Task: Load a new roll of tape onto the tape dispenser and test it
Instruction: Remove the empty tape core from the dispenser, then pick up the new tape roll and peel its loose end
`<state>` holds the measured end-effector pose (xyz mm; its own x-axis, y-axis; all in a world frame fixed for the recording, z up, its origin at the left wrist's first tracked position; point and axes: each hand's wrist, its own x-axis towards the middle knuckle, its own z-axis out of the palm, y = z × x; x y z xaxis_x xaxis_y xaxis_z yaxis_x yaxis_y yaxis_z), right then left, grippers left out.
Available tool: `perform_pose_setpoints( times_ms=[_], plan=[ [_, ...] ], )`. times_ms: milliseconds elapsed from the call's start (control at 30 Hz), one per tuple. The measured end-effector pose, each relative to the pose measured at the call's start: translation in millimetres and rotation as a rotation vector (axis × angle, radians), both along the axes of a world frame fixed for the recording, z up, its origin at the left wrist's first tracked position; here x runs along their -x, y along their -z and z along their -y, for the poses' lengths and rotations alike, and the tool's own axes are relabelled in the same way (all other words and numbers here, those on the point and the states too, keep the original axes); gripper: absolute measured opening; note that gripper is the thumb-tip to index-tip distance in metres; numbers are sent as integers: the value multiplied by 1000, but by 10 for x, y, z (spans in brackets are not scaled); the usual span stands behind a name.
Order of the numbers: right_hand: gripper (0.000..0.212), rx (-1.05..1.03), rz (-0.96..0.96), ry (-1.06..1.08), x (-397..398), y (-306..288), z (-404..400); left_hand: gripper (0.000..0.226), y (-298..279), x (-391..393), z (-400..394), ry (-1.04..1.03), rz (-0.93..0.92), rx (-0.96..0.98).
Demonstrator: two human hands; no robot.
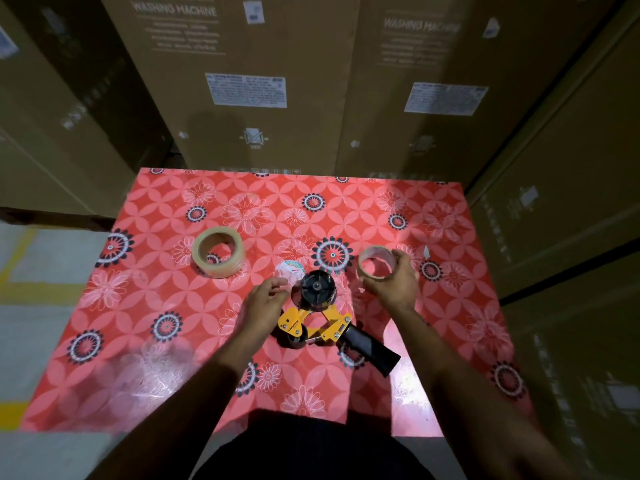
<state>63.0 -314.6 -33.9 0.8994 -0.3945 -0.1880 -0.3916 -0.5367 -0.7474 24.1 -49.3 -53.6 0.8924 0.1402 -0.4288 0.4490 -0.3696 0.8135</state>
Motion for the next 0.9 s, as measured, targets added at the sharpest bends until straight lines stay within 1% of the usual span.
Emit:
perform_pose_setpoints(
  times_ms=[67, 100, 133, 167, 200, 233, 267, 300, 333, 367, 400, 433, 467, 500, 567, 633, 700, 767, 833, 900],
  plan=[
    [98, -15, -95, -49, -1, 10, 69, 20, -44, 81, -56, 25, -21, 24],
    [104, -22, -117, -54, 15, 10, 88, 23, -67, 149, -86, 32, -18, 28],
    [110, -6, -113, -46, 37, 29, 101, 24, -81, 231, -119, 36, -18, 22],
    [111, 40, -87, -30, 82, 17, 92, 24, -81, 315, -154, 32, -27, 14],
    [103, 91, -33, -28, 132, -2, 67, 24, -61, 395, -193, 27, -37, 7],
    [88, 149, 45, -58, 186, -30, 25, 24, -51, 464, -224, 25, -41, 5],
    [69, 207, 147, -143, 240, -56, -15, 22, -44, 526, -242, 23, -46, 10],
    [54, 260, 233, -288, 295, -96, -62, 18, -62, 575, -247, 26, -59, 23],
    [47, 313, 287, -480, 337, -107, -108, 15, -71, 612, -248, 38, -81, 35],
    [47, 365, 302, -696, 383, -105, -150, 18, -86, 636, -241, 62, -94, 35],
    [50, 426, 299, -905, 428, -65, -184, 26, -93, 655, -232, 88, -99, 22],
    [51, 482, 300, -1072, 471, -12, -217, 32, -92, 673, -228, 105, -104, 10],
    [51, 511, 306, -1183, 502, 71, -241, 35, -95, 685, -226, 108, -108, 1],
    [50, 513, 307, -1232, 540, 132, -276, 35, -100, 689, -220, 102, -111, -2],
    [49, 496, 308, -1189, 615, 212, -356, 32, -135, 674, -177, 48, -120, 32],
    [51, 505, 280, -1069, 690, 231, -482, 26, -162, 654, -116, -45, -122, 91],
    [58, 497, 208, -931, 772, 185, -679, 25, -152, 625, -86, -132, -81, 114],
    [69, 426, 97, -815, 816, 128, -891, 28, -173, 613, -88, -180, -39, 144],
    [74, 388, 64, -778, 817, 91, -1008, 33, -224, 627, -84, -170, 9, 112],
    [72, 425, 117, -826, 820, 78, -985, 40, -258, 647, -76, -108, 64, 30]
  ],
)
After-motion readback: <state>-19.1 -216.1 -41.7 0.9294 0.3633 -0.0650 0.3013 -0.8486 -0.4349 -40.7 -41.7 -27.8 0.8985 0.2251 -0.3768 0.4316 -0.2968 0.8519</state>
